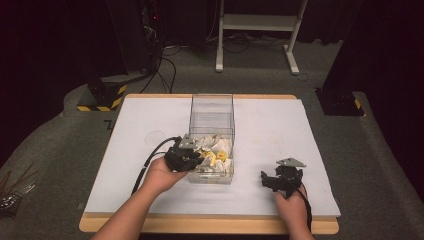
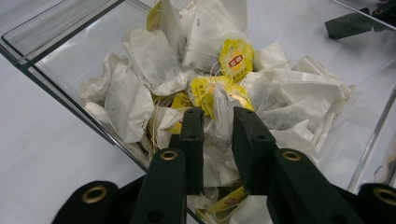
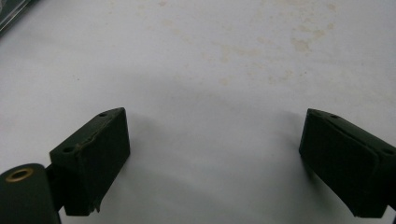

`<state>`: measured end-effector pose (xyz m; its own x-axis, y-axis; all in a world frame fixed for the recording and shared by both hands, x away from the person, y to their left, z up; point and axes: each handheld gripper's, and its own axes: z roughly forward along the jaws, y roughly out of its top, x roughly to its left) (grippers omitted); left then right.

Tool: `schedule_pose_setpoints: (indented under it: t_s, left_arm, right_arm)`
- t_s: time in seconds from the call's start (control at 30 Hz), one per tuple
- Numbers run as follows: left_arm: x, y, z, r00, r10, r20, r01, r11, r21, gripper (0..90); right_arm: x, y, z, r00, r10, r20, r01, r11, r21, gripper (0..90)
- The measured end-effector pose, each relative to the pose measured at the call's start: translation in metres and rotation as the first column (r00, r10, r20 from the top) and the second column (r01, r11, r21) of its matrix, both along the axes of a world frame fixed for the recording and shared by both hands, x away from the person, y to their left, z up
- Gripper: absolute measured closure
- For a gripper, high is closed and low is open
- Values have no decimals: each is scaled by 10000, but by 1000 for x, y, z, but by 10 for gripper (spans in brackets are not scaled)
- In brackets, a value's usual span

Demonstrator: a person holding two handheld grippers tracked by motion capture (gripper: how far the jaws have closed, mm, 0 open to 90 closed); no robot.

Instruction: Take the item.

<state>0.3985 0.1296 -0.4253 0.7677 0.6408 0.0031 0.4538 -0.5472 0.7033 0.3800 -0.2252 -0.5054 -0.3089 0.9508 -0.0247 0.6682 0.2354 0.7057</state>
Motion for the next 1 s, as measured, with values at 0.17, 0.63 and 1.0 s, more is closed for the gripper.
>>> schedule_pose_setpoints:
  t_s: [0.17,0.63,1.0]
  left_arm:
    - [-2,-3,-2,9998,-205,-36,205,9997,136,801]
    - [-6,0,-2,9997,-160,197,167,9991,-385,880]
    - [-12,8,0,9985,-23,556,75,9955,-949,883]
  right_arm:
    - [0,0,0,10000,2,0,-2,10000,-1,84]
    - [0,0,0,10000,-3,-3,3,10000,4,84]
    - [0,0,0,10000,-2,1,2,10000,-3,84]
